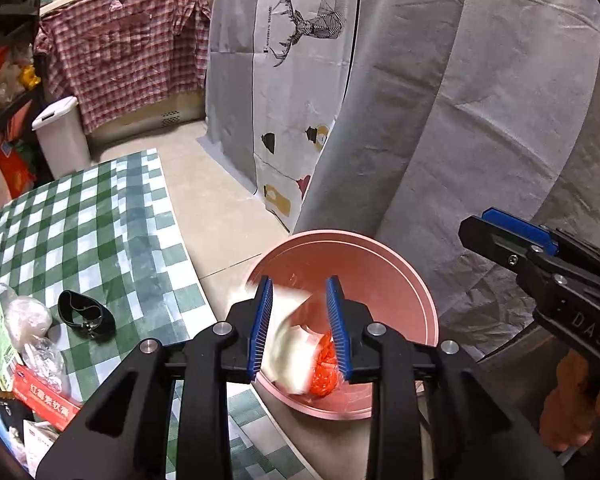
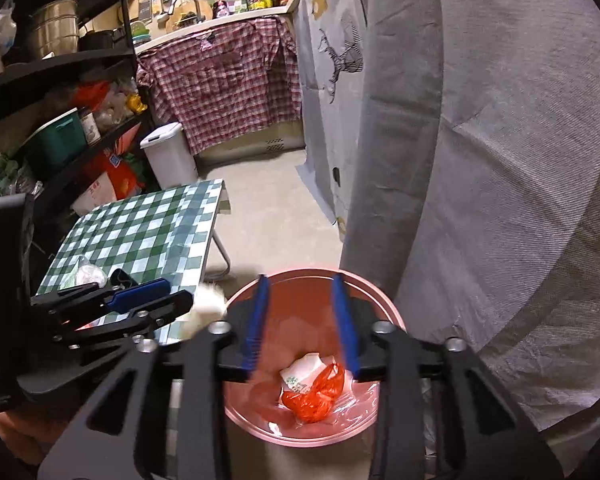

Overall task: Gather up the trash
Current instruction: 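Open both tools to drop the red bag and tissue into the bucket, then move both open tools back over the trash on the table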

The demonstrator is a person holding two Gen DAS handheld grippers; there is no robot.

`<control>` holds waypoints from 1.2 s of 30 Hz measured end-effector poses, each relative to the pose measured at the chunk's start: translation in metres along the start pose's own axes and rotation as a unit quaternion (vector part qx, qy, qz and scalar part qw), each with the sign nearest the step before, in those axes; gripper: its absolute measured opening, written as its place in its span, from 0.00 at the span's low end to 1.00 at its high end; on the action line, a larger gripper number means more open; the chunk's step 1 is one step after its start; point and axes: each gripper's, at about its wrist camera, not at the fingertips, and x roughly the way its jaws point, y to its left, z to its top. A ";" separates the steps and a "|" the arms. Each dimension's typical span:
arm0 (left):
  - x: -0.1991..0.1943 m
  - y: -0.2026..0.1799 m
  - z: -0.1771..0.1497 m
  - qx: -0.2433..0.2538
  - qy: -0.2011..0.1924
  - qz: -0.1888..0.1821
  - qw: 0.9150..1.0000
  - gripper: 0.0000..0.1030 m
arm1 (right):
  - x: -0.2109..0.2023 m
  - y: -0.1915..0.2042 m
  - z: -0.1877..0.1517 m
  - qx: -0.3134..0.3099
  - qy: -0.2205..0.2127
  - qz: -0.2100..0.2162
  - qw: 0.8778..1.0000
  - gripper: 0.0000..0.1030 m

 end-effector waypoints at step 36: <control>-0.144 0.151 -0.034 -0.073 -0.115 0.106 0.985 0.24 | -0.005 0.123 -0.001 -0.076 -0.043 0.114 0.990 0.22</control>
